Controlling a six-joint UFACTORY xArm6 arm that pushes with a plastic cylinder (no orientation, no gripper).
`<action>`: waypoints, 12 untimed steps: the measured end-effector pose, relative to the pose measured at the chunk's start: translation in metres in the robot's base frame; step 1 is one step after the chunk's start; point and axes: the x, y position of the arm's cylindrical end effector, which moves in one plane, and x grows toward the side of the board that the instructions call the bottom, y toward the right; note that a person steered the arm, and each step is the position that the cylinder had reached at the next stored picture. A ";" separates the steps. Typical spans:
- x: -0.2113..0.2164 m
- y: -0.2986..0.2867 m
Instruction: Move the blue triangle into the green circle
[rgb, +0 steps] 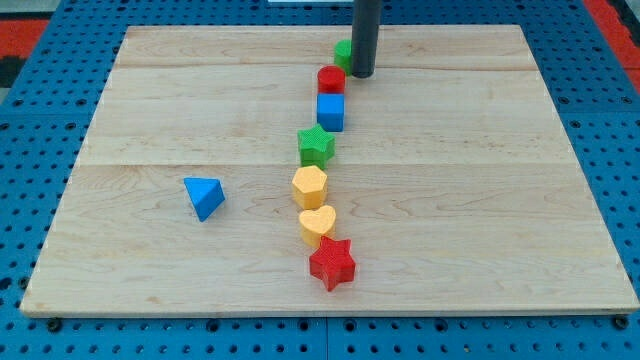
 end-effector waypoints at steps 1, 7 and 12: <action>-0.009 0.035; 0.155 -0.147; 0.232 -0.167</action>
